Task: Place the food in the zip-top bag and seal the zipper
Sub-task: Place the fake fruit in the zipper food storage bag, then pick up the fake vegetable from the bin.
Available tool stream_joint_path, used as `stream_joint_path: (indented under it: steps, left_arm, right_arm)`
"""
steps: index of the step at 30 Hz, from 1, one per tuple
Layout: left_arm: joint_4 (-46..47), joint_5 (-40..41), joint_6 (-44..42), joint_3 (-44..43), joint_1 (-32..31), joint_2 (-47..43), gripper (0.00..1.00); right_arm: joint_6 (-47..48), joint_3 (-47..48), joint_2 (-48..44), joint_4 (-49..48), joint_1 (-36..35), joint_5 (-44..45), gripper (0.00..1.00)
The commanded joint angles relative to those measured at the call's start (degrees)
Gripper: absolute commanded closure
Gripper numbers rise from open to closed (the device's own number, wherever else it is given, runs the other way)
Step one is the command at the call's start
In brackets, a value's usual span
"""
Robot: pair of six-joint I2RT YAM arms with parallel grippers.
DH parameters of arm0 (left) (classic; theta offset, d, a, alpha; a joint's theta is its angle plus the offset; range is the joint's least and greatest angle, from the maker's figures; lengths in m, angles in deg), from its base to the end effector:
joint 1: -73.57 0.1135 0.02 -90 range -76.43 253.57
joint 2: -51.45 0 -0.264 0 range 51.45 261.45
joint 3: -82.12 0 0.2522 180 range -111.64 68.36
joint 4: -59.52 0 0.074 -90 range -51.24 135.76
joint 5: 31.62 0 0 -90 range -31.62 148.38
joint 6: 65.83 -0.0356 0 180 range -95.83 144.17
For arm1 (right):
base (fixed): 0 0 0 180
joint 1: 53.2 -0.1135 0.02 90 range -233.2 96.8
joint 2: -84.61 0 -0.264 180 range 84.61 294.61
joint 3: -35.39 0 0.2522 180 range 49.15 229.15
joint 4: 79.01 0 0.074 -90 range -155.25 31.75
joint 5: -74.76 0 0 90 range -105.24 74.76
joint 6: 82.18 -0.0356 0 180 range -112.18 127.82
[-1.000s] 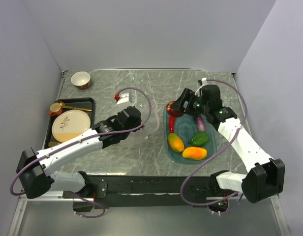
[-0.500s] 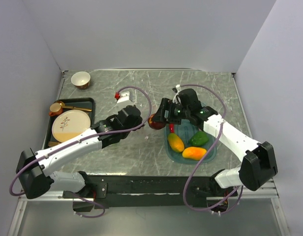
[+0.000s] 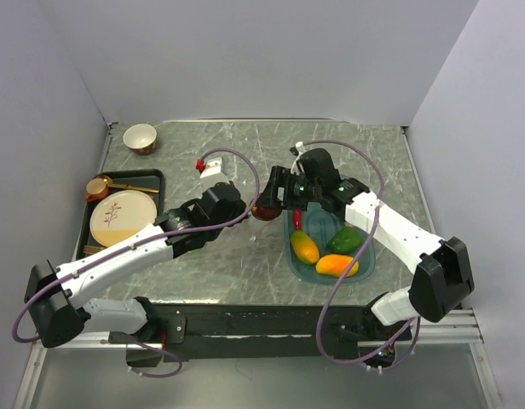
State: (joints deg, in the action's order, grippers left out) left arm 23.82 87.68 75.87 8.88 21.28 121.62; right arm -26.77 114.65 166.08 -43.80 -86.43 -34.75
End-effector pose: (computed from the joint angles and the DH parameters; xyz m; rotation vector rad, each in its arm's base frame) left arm 0.1794 -0.2035 0.3187 -0.2880 2.0900 -0.5642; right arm 0.2597 0.1844 0.2995 -0.1733 2.3744 0.9922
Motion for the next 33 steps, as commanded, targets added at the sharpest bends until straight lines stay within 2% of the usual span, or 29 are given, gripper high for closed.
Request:
stream_joint_path:
  steps: [1, 5, 8, 11, 15, 20, 26, 29, 30, 33]
  left_arm:
    - [1.6, -0.5, -1.1, -1.0, 0.2, -2.1, 0.99]
    - [1.6, -0.6, -1.0, -1.0, 0.2, -2.1, 0.99]
    - [1.7, -0.2, -1.1, -0.9, 0.3, -2.2, 0.99]
    - [1.5, 0.5, -1.3, -0.9, 0.3, -2.6, 0.99]
    - [1.6, 1.1, -1.0, -0.2, 0.3, -3.3, 0.99]
    - [2.0, 1.5, -1.1, -0.2, 0.3, -3.7, 0.99]
    - [1.7, 2.5, -1.3, 0.3, 0.2, -5.0, 0.99]
    - [1.5, 2.4, -0.8, 0.9, 0.2, -4.8, 0.99]
    - [1.7, 2.2, -0.7, 0.9, 0.3, -4.6, 0.99]
    - [2.3, 1.5, -0.5, 1.5, 0.2, -4.3, 0.99]
  right_arm:
    - [3.2, 6.0, 2.5, 2.5, -2.4, 4.8, 0.32]
    - [3.7, 7.6, 3.7, 3.2, -3.2, 7.2, 0.27]
    - [4.2, 8.9, 4.0, 4.8, -3.8, 9.4, 0.20]
    - [3.7, 7.0, 1.2, 3.3, -3.9, 14.2, 0.01]
    - [3.7, 4.5, -3.9, 0.8, -3.4, 17.7, 0.00]
    - [3.2, 5.6, -3.2, 2.1, -2.6, 17.6, 0.00]
    - [0.2, 2.5, -5.4, 6.0, 0.8, 27.1, 0.00]
    - [-2.0, -0.1, -6.4, 9.9, 6.7, 31.0, 0.00]
    - [-4.8, -0.8, -6.8, 12.9, 10.9, 32.0, 0.00]
    - [-3.7, -4.4, -7.7, 13.2, 17.6, 28.2, 0.00]
